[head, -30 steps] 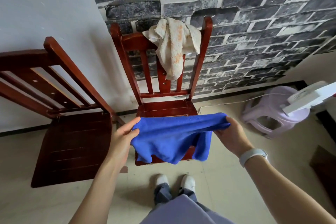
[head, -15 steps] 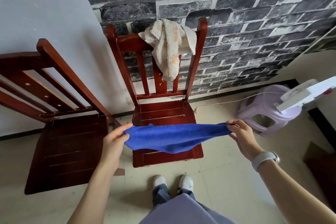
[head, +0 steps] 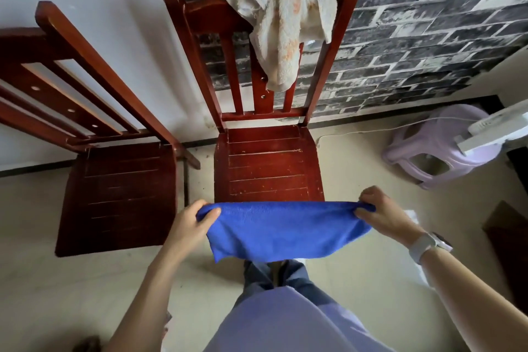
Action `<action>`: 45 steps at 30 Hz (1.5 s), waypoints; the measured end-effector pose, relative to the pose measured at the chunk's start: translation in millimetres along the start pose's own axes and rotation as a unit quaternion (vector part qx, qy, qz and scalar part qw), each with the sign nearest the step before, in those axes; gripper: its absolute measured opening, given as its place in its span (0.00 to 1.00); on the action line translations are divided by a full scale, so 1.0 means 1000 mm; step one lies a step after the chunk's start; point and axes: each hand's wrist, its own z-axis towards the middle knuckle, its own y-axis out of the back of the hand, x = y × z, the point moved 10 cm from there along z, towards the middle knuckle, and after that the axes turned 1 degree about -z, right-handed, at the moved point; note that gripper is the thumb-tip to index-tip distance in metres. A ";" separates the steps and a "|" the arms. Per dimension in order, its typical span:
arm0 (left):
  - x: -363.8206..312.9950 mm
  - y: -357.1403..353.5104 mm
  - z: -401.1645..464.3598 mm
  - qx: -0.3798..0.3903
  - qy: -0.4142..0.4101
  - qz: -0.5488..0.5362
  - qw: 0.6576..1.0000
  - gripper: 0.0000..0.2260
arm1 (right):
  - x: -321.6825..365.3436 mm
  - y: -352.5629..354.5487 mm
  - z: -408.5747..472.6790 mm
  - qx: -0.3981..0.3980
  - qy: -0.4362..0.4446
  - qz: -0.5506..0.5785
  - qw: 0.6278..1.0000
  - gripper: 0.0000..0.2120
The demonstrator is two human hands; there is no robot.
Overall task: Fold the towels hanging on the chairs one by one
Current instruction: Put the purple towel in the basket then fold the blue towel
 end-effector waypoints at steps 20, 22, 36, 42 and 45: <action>0.132 -0.086 0.218 -0.126 0.190 -0.164 0.960 0.18 | -0.048 -0.096 0.186 -0.140 -0.180 0.184 0.956 0.17; 0.170 -0.108 0.204 -0.116 0.230 -0.094 0.962 0.18 | -0.081 -0.147 0.176 -0.073 -0.239 0.178 0.952 0.15; 0.256 -0.124 0.191 -0.154 0.191 0.146 0.958 0.12 | -0.156 -0.285 0.145 -0.079 -0.399 0.251 0.878 0.08; 0.263 -0.121 0.178 -0.194 0.251 0.034 0.948 0.10 | -0.148 -0.264 0.141 -0.087 -0.349 0.274 0.892 0.11; 0.261 -0.124 0.165 -0.177 0.279 -0.174 0.928 0.09 | -0.140 -0.217 0.130 -0.199 -0.268 0.268 0.904 0.09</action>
